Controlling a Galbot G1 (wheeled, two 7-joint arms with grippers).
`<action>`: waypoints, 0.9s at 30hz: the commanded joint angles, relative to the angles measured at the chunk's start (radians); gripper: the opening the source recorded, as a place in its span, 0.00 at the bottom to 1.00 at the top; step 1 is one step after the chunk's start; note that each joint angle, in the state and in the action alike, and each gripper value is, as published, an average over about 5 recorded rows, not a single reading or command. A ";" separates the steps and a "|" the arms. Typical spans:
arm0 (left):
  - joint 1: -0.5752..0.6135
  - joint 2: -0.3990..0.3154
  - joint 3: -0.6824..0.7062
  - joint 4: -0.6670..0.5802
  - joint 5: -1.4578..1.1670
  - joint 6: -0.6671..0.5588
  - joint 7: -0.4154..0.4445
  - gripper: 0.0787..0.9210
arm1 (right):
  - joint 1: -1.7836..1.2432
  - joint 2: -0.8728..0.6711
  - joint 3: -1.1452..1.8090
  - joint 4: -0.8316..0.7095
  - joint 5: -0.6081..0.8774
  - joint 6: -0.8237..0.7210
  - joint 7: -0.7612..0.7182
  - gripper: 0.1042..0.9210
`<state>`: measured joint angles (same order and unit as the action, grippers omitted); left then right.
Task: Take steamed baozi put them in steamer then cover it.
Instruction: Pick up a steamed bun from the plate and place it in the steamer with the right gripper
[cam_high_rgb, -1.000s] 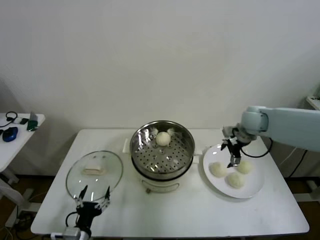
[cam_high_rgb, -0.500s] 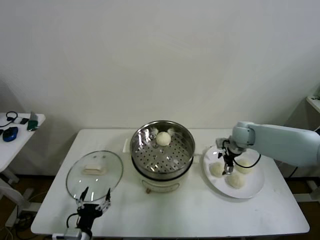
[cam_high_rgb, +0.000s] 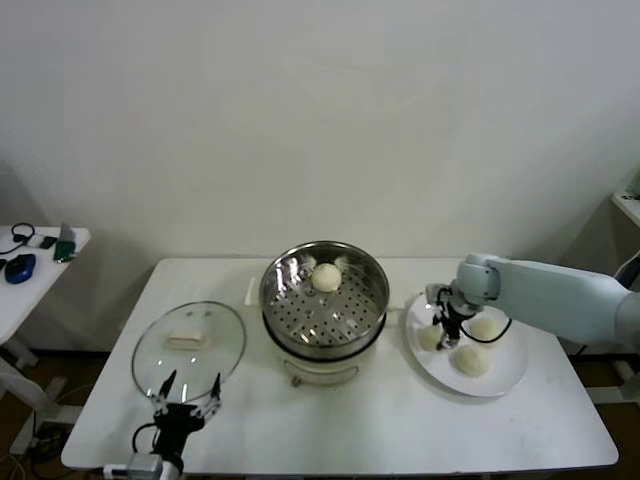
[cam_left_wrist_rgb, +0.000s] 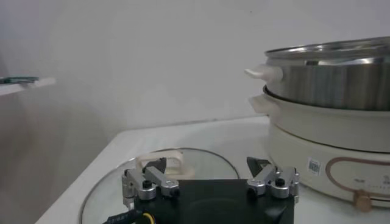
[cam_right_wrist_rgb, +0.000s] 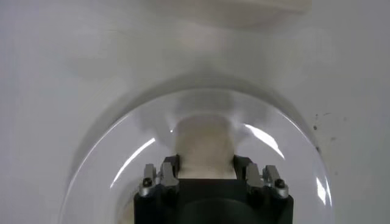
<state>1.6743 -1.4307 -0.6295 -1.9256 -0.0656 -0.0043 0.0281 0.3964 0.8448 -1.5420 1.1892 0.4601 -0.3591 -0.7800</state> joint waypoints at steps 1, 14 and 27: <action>0.002 0.003 -0.001 -0.005 -0.001 0.001 -0.001 0.88 | 0.311 -0.024 -0.133 0.057 0.102 0.039 -0.080 0.59; -0.012 0.015 0.010 -0.009 -0.006 0.004 0.000 0.88 | 0.739 0.167 -0.049 0.248 0.465 -0.042 -0.137 0.60; -0.026 0.007 0.013 -0.012 -0.011 0.008 0.002 0.88 | 0.407 0.462 0.012 0.243 0.398 -0.152 0.026 0.60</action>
<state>1.6517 -1.4229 -0.6168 -1.9372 -0.0761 0.0034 0.0293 0.9110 1.1183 -1.5660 1.4308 0.8492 -0.4520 -0.8191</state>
